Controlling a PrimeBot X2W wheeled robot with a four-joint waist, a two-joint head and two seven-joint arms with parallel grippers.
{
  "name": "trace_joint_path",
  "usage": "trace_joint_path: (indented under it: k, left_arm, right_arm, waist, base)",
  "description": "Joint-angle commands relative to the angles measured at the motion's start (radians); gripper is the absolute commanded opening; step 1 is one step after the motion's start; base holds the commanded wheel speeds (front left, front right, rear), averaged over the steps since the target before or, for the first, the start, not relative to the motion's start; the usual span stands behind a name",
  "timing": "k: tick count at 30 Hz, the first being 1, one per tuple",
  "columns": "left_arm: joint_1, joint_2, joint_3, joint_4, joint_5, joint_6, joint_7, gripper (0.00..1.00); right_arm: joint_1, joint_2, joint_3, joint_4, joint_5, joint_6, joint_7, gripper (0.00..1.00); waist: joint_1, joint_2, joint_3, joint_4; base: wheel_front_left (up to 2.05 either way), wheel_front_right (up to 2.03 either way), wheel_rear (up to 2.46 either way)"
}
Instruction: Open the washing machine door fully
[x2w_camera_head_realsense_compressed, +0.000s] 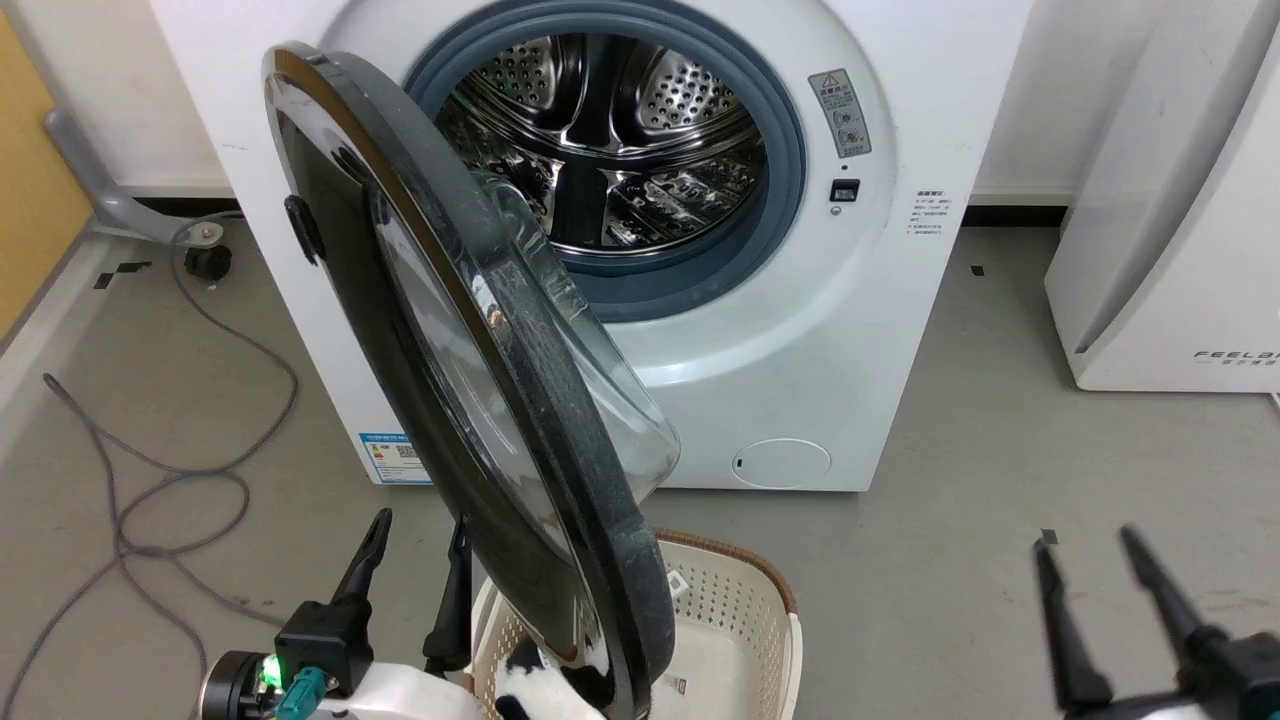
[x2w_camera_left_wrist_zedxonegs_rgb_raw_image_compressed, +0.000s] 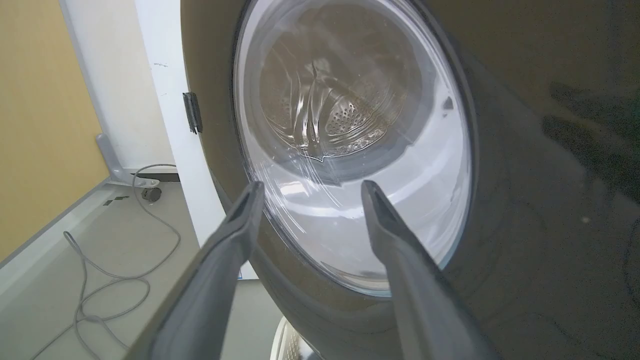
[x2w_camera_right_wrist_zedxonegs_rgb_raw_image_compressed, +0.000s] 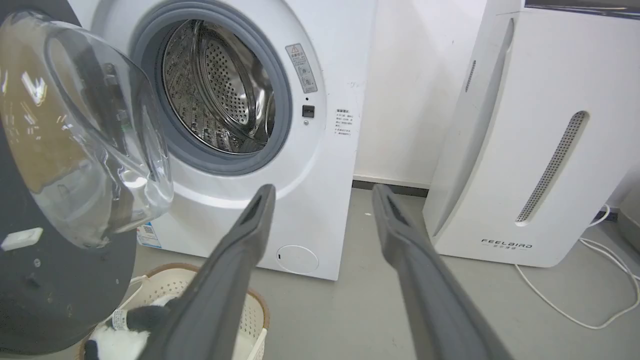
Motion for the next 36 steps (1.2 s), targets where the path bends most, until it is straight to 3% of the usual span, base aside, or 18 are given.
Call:
trace_joint_path:
  k: [1, 13, 14, 15, 16, 30, 36]
  left_arm:
    - [0.017, 0.006, 0.001, 0.005, -0.007, 0.004, -0.005, 1.0]
    - [0.029, 0.015, -0.013, 0.02, 0.002, 0.018, -0.001, 1.0]
    - [0.029, 0.015, -0.014, 0.02, 0.002, 0.018, -0.001, 0.62]
    - [0.029, 0.015, -0.015, 0.019, 0.002, 0.018, -0.001, 0.12]
    - [0.029, 0.016, -0.016, 0.019, 0.002, 0.018, -0.001, 0.0]
    - [0.021, 0.019, -0.013, -0.023, -0.007, 0.038, 0.007, 0.0]
    - [-0.004, 0.017, 0.016, -0.132, -0.019, 0.068, 0.012, 0.0]
  right_arm:
    - [0.03, 0.006, 0.013, -0.008, 0.007, 0.001, 0.005, 1.0]
    - [0.05, 0.006, 0.05, 0.021, 0.052, 0.001, -0.009, 1.0]
    - [0.048, 0.006, 0.05, 0.022, 0.052, 0.001, -0.009, 1.0]
    - [0.047, 0.006, 0.05, 0.022, 0.055, 0.001, -0.01, 1.0]
    - [0.047, 0.006, 0.05, 0.022, 0.056, 0.001, -0.011, 1.0]
    - [0.045, 0.006, 0.043, 0.03, 0.066, 0.001, -0.009, 1.0]
    - [0.044, 0.006, 0.042, 0.033, 0.067, 0.001, -0.009, 1.0]
  waist:
    - [0.0001, 0.0, 0.0, -0.001]
    - [0.0001, 0.0, -0.001, -0.009]
    - [0.0001, 0.0, 0.0, -0.009]
    - [0.0001, 0.0, 0.0, -0.01]
    - [0.0001, 0.0, 0.0, -0.01]
    - [0.0001, 0.0, 0.002, -0.013]
    - [0.0001, 0.0, 0.002, -0.011]
  base:
    - [0.0, 0.0, 0.0]
    - [0.0, 0.0, 0.0]
    - [0.0, 0.0, 0.0]
    - [0.0, 0.0, 0.0]
    - [0.0, 0.0, 0.0]
    - [0.0, 0.0, 0.0]
    - [0.0, 0.0, 0.0]
